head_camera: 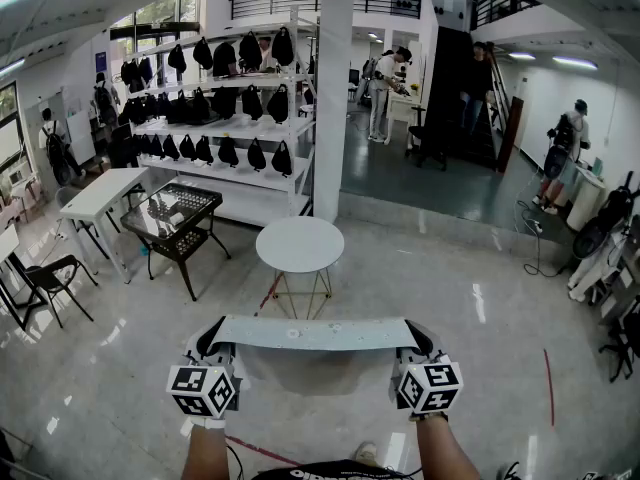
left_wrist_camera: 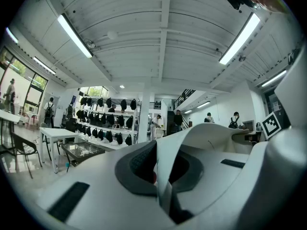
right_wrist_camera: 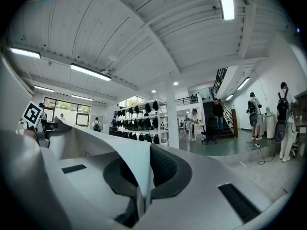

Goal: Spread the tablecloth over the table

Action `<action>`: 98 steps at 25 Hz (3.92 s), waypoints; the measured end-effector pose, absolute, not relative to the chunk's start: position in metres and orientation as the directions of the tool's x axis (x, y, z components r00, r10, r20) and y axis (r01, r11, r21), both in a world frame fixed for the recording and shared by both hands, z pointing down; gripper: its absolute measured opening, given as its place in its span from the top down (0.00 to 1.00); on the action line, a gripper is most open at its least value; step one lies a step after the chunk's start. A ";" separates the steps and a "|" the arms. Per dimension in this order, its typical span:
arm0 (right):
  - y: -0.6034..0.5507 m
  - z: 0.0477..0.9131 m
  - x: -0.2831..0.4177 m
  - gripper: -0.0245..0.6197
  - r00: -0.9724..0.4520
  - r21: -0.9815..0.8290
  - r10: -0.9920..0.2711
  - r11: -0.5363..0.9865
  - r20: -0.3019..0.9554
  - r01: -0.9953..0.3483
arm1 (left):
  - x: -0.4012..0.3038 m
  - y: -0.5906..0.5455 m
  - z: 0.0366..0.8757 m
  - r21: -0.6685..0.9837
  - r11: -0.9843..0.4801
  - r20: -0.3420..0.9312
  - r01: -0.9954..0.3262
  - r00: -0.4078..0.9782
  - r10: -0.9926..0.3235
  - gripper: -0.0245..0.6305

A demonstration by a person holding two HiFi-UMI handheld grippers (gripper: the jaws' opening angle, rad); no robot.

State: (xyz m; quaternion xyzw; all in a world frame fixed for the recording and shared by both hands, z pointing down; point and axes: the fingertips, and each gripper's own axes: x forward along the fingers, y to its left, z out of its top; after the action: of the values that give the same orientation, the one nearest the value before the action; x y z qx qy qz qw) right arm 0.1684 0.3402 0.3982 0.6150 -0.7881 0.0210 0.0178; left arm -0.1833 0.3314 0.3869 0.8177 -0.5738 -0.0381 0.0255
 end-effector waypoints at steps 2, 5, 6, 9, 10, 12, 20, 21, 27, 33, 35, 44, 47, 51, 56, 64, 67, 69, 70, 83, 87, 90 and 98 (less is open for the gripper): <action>0.337 0.402 0.169 0.92 -0.241 -0.008 -0.969 0.241 0.047 -0.971 | -0.183 0.328 0.393 0.085 -0.340 -0.036 -0.937 0.338 -0.941 0.94; 0.337 0.404 0.168 0.92 -0.240 -0.008 -0.970 0.240 0.043 -0.971 | -0.184 0.328 0.397 0.087 -0.338 -0.036 -0.937 0.336 -0.941 0.94; 0.338 0.404 0.167 0.92 -0.242 -0.009 -0.969 0.242 0.042 -0.970 | -0.185 0.329 0.397 0.087 -0.338 -0.036 -0.937 0.336 -0.941 0.94; 0.341 0.400 0.167 0.92 -0.246 -0.012 -0.969 0.246 0.035 -0.969 | -0.185 0.333 0.392 0.086 -0.340 -0.042 -0.936 0.338 -0.940 0.94; 0.341 0.398 0.168 0.92 -0.247 -0.014 -0.968 0.247 0.032 -0.969 | -0.184 0.333 0.390 0.085 -0.341 -0.045 -0.936 0.338 -0.940 0.94; 0.339 0.397 0.168 0.92 -0.249 -0.015 -0.968 0.249 0.027 -0.968 | -0.184 0.331 0.388 0.083 -0.340 -0.049 -0.937 0.337 -0.940 0.94; 0.338 0.397 0.167 0.92 -0.248 -0.030 -0.969 0.247 0.021 -0.969 | -0.186 0.331 0.391 0.059 -0.345 -0.043 -0.937 0.343 -0.938 0.94; 0.338 0.397 0.167 0.92 -0.246 -0.030 -0.969 0.245 0.021 -0.969 | -0.185 0.331 0.391 0.056 -0.348 -0.043 -0.936 0.346 -0.937 0.94; 0.338 0.394 0.169 0.92 -0.247 -0.022 -0.969 0.246 0.029 -0.969 | -0.183 0.330 0.388 0.054 -0.360 -0.065 -0.931 0.357 -0.932 0.94; 0.335 0.391 0.169 0.92 -0.236 -0.002 -0.971 0.236 0.026 -0.972 | -0.184 0.322 0.388 0.040 -0.351 -0.054 -0.935 0.349 -0.936 0.94; 0.329 0.388 0.168 0.92 -0.235 0.007 -0.972 0.235 0.016 -0.972 | -0.184 0.317 0.389 0.034 -0.347 -0.048 -0.937 0.345 -0.937 0.94; 0.276 0.382 0.170 0.92 -0.257 -0.014 -0.966 0.257 -0.001 -0.966 | -0.183 0.272 0.388 0.074 -0.346 -0.054 -0.935 0.343 -0.938 0.94; 0.249 0.384 0.176 0.92 -0.261 -0.027 -0.965 0.261 -0.005 -0.965 | -0.177 0.247 0.388 0.075 -0.348 -0.060 -0.934 0.344 -0.937 0.94; 0.214 0.385 0.185 0.92 -0.264 -0.033 -0.965 0.264 -0.011 -0.964 | -0.169 0.210 0.384 0.072 -0.349 -0.068 -0.934 0.345 -0.936 0.94; 0.165 0.379 0.202 0.92 -0.267 -0.046 -0.963 0.268 -0.018 -0.962 | -0.152 0.162 0.375 0.063 -0.343 -0.070 -0.937 0.338 -0.938 0.94; 0.091 0.375 0.223 0.92 -0.283 -0.047 -0.959 0.283 -0.008 -0.958 | -0.130 0.088 0.371 0.068 -0.331 -0.066 -0.941 0.327 -0.943 0.94; 0.070 0.371 0.229 0.92 -0.300 -0.049 -0.954 0.300 -0.014 -0.953 | -0.124 0.069 0.369 0.072 -0.317 -0.062 -0.946 0.313 -0.948 0.94; 0.059 0.370 0.235 0.92 -0.302 -0.056 -0.953 0.303 -0.021 -0.951 | -0.118 0.058 0.368 0.072 -0.314 -0.059 -0.947 0.310 -0.949 0.94; 0.054 0.370 0.236 0.92 -0.306 -0.061 -0.952 0.307 -0.024 -0.950 | -0.116 0.053 0.368 0.071 -0.311 -0.059 -0.948 0.307 -0.950 0.94; -0.009 0.378 0.232 0.92 -0.374 -0.116 -0.927 0.374 -0.029 -0.920 | -0.120 0.021 0.367 0.050 -0.253 -0.035 -0.966 0.252 -0.967 0.94; -0.022 0.376 0.224 0.92 -0.391 -0.116 -0.920 0.391 -0.025 -0.913 | -0.127 0.013 0.367 0.050 -0.237 -0.031 -0.970 0.235 -0.971 0.94; -0.031 0.382 0.217 0.92 -0.390 -0.121 -0.921 0.389 -0.016 -0.913 | -0.134 0.004 0.372 0.052 -0.237 -0.028 -0.970 0.236 -0.971 0.94; -0.061 0.387 0.210 0.92 -0.376 -0.099 -0.927 0.374 -0.002 -0.922 | -0.143 -0.037 0.377 0.055 -0.249 -0.050 -0.967 0.247 -0.968 0.94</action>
State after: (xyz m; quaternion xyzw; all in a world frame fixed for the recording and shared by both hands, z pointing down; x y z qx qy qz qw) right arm 0.2095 -0.0610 0.3871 0.5579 -0.8284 0.0406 -0.0288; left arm -0.1426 -0.0367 0.3769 0.7894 -0.6127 -0.0367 0.0066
